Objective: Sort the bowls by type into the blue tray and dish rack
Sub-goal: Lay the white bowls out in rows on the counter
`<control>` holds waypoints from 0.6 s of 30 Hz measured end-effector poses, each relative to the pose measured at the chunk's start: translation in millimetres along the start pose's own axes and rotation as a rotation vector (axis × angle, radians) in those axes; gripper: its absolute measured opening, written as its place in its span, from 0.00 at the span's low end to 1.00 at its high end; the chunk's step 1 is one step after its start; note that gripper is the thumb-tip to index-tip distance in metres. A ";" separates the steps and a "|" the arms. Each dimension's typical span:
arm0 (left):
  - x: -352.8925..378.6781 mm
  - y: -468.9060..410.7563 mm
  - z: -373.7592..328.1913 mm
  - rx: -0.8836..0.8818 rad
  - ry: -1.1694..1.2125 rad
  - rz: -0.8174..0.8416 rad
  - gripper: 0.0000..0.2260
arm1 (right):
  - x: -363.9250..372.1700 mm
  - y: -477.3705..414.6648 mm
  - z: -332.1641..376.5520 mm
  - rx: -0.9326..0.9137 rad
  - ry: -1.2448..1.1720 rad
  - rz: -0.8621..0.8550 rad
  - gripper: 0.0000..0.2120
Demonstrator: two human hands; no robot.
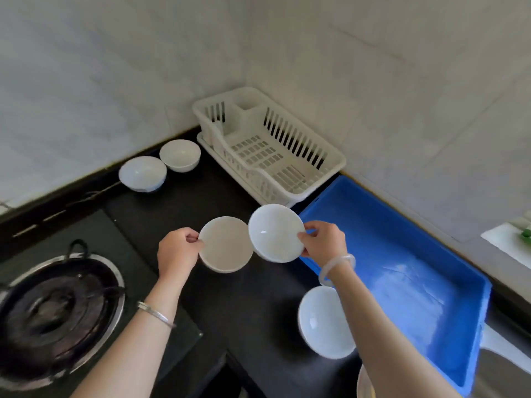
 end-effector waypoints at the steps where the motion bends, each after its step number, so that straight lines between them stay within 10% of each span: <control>1: -6.6 -9.1 9.4 -0.025 0.020 -0.021 0.05 | 13.5 -7.9 6.0 -0.002 -0.001 0.013 0.06; 18: -46.0 -102.6 99.3 -0.380 0.386 -0.275 0.09 | 179.5 -107.7 33.0 0.201 -0.140 0.135 0.08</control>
Point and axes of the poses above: each hand's wrist, its own y-axis away from the middle knuckle, its own x-axis out of the palm, z = x × y, the point moved 9 cm from there along -y, towards the middle knuckle, and after that the axes turned 1 degree about -z, right-handed, at the moved point
